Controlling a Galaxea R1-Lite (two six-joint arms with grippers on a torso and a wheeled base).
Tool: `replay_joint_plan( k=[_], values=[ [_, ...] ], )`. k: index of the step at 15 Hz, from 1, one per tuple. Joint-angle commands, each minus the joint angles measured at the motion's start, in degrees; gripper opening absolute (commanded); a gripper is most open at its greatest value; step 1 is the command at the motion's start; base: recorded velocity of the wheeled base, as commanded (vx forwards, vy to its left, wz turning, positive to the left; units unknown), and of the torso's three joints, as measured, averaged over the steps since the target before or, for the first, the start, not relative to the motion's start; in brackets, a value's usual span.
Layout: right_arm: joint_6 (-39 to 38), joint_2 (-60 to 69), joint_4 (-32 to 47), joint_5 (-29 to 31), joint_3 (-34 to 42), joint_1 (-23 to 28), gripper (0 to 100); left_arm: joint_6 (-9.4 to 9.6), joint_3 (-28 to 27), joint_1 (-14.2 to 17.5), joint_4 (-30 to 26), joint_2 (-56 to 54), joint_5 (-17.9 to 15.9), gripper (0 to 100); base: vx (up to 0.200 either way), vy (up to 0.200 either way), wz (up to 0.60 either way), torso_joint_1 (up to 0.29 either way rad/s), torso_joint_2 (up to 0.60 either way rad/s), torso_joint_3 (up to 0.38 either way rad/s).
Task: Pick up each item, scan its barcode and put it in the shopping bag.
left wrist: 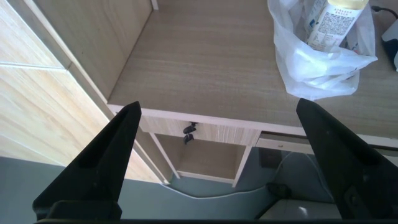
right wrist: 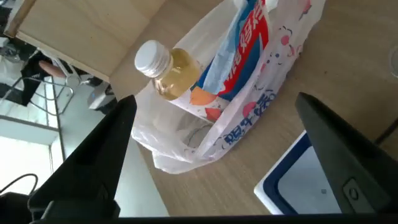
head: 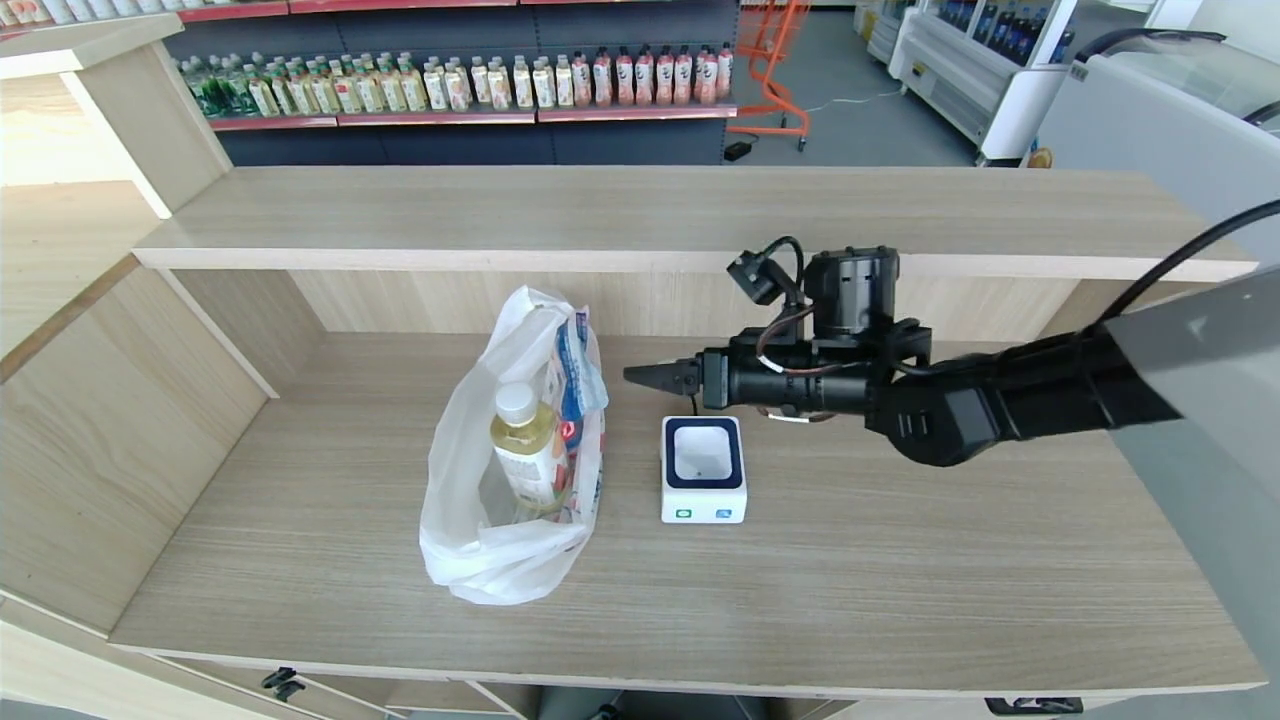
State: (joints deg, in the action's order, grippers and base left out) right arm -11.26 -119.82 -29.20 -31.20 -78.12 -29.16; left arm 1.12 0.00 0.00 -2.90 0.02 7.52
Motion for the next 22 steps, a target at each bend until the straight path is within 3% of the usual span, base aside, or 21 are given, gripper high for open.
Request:
replay_joint_plan(
  k=[1,4,5,6,8,10,11,13,19,20,22],
  values=[
    [0.28,37.82,0.90,0.35,34.17,10.79,100,0.02,0.00,0.00,0.00,-0.02,0.04,100,0.000,0.000,0.00,0.000,0.00,0.000],
    [10.56,56.19,7.58,3.51,50.17,26.26,100,0.02,0.00,0.00,0.00,-0.02,0.04,100,0.000,0.000,0.00,0.000,0.00,0.000],
    [10.74,67.44,10.74,14.23,58.96,29.42,100,-0.07,0.00,0.00,0.00,-0.02,0.04,100,0.000,0.000,0.00,0.000,0.00,0.000],
    [9.68,74.56,11.71,21.18,64.32,29.51,100,0.02,0.00,0.00,0.00,-0.02,0.04,100,0.000,0.000,0.00,0.000,0.00,0.000],
    [10.21,89.85,13.38,24.43,73.37,29.86,100,-0.07,0.00,0.00,0.00,-0.02,0.04,100,0.000,0.000,0.00,0.000,0.00,0.000],
    [12.93,100.40,18.12,24.43,75.74,30.74,100,0.02,0.00,0.00,0.00,-0.02,0.04,100,0.000,0.000,0.00,0.000,0.00,0.000],
    [13.55,113.84,24.27,24.43,78.12,33.20,100,0.02,0.00,0.00,0.00,-0.02,0.04,100,0.000,0.000,0.00,0.000,0.00,0.000],
    [14.16,118.68,26.30,24.34,78.12,28.72,100,-0.07,0.00,0.00,0.00,-0.02,0.04,100,0.000,0.000,0.00,0.000,0.00,0.000],
    [17.06,119.73,25.51,24.43,78.12,28.81,100,0.02,0.00,0.00,0.00,-0.02,0.04,100,0.000,0.000,0.00,0.000,0.00,0.000],
    [16.80,119.73,25.15,24.43,78.12,28.81,0,-0.07,0.00,0.00,0.00,-0.02,0.04,100,0.000,0.000,0.00,0.000,0.00,0.000],
    [16.54,119.73,25.15,24.43,78.12,28.81,0,-0.07,0.00,0.00,0.00,-0.02,0.04,100,0.000,0.000,0.00,0.000,0.00,0.000]
  ],
)
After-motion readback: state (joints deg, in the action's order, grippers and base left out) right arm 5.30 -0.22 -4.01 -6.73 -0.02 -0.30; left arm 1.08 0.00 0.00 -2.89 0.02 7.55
